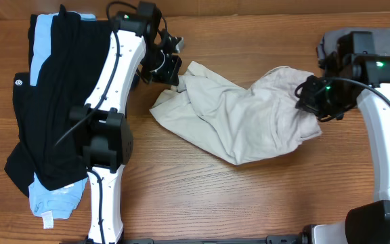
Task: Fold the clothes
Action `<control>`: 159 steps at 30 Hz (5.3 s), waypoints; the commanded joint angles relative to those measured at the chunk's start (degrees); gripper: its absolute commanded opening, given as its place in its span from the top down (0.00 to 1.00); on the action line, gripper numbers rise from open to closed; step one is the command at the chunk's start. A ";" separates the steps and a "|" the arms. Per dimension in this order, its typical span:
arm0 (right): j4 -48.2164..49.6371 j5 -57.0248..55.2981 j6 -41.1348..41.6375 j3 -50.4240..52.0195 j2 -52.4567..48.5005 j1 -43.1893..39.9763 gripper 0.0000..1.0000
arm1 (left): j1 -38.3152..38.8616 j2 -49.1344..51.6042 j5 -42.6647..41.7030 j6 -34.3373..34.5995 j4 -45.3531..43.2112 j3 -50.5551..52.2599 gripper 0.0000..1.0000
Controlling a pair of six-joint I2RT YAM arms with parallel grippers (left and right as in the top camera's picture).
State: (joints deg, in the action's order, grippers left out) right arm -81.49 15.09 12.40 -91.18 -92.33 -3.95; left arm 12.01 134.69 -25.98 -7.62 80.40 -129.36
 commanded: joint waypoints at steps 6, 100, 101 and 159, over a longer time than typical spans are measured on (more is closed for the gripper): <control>-0.52 0.81 -5.55 -1.53 1.27 -1.29 0.96 | -0.66 0.00 -11.74 -7.08 -9.62 11.63 0.96; 46.84 1.97 22.36 -1.75 -36.50 40.96 0.96 | -15.21 -0.22 1.46 -0.07 14.43 -30.38 0.59; 46.80 1.99 22.34 -1.81 -36.48 40.96 0.95 | -15.02 -0.22 1.57 -0.07 14.29 -30.38 0.59; 31.63 15.04 -3.02 4.94 -11.76 13.05 0.00 | -13.49 -0.07 3.91 -0.02 11.37 -30.16 0.02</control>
State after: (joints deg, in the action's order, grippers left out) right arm -48.80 34.65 6.09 -85.54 -110.52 7.86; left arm -1.96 135.02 -22.63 -7.51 92.44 -158.63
